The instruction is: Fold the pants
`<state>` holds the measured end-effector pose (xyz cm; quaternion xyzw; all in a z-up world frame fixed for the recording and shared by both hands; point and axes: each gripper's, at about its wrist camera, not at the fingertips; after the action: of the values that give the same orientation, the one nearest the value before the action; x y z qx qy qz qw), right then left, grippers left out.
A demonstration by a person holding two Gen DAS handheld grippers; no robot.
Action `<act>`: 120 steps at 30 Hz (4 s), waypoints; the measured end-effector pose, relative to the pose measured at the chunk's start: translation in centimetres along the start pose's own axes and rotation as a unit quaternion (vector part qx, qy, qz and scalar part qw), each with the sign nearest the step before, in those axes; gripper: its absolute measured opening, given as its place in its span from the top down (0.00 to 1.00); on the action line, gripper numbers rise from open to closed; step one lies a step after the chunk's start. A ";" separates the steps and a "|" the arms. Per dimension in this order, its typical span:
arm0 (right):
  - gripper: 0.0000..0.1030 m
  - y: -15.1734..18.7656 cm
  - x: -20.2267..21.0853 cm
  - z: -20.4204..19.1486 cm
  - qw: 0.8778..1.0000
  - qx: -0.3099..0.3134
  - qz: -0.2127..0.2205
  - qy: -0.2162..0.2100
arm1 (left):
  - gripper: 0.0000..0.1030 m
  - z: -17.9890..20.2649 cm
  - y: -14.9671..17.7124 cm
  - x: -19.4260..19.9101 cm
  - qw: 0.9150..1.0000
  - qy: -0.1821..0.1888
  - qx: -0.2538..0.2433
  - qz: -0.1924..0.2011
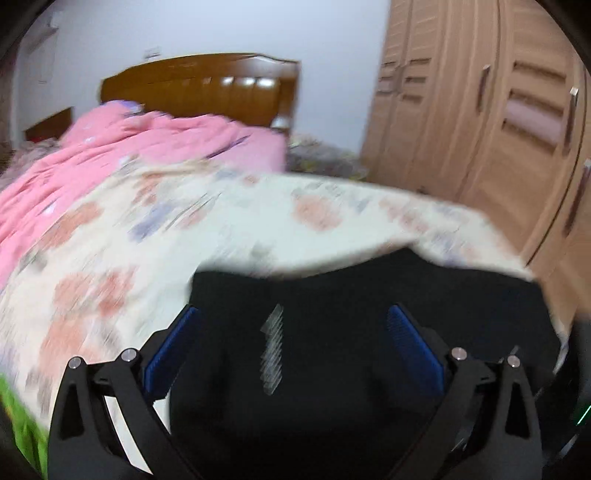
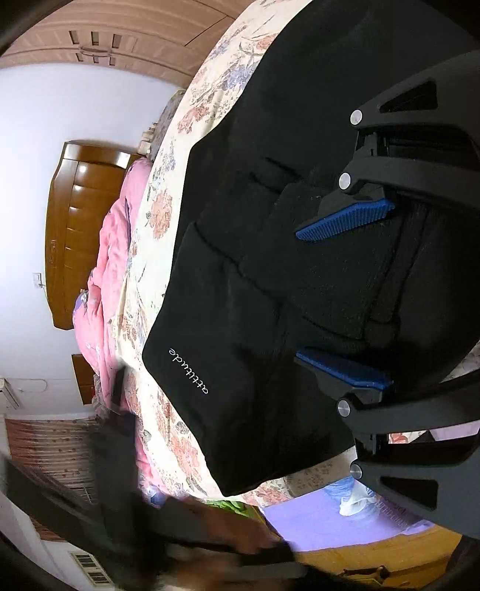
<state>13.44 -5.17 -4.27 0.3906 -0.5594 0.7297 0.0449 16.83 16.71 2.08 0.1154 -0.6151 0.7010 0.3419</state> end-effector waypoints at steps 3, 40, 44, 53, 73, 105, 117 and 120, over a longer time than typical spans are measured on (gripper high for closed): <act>0.41 -0.2 0.0 0.1 1.000 -0.003 -0.001 -0.002 | 0.02 -1.2 -2.7 -5.4 0.997 0.040 0.030 -0.062; 0.24 13.7 15.8 18.5 0.952 -0.293 0.035 0.076 | 0.02 13.8 6.9 -1.7 0.992 -0.039 -0.115 -0.038; 0.24 17.7 17.8 20.8 0.928 -0.360 -0.001 0.097 | 0.02 16.8 8.4 -4.1 0.987 -0.027 -0.144 -0.071; 0.20 17.1 13.8 23.6 0.914 -0.399 -0.040 0.060 | 0.01 16.1 10.5 -6.0 0.984 -0.036 -0.147 -0.093; 0.72 19.9 16.2 24.0 0.872 -0.473 0.115 0.056 | 0.02 17.1 9.4 -4.4 0.985 -0.032 -0.142 -0.088; 0.74 4.7 15.6 15.3 0.947 -0.224 0.208 0.101 | 0.02 12.6 0.7 -4.9 0.990 0.136 0.002 -0.046; 0.74 3.0 1.4 -9.1 0.968 0.193 0.119 0.109 | 0.02 -6.6 5.6 -1.6 0.965 0.128 0.225 -0.046; 0.74 3.3 1.9 -8.5 0.965 0.185 0.139 0.125 | 0.02 -6.7 6.5 -1.3 0.959 0.154 0.230 -0.055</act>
<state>6.09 0.13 -6.25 0.2160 -0.4534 0.8626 -0.0603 15.52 22.47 -5.19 0.1150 -0.3696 0.8133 0.4344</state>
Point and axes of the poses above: each gripper's, at about its wrist camera, not at the fingertips, and x roughly against the way its jaws point, z to its right, y to its underside, and after that the axes turned 5 degrees about y, right-handed
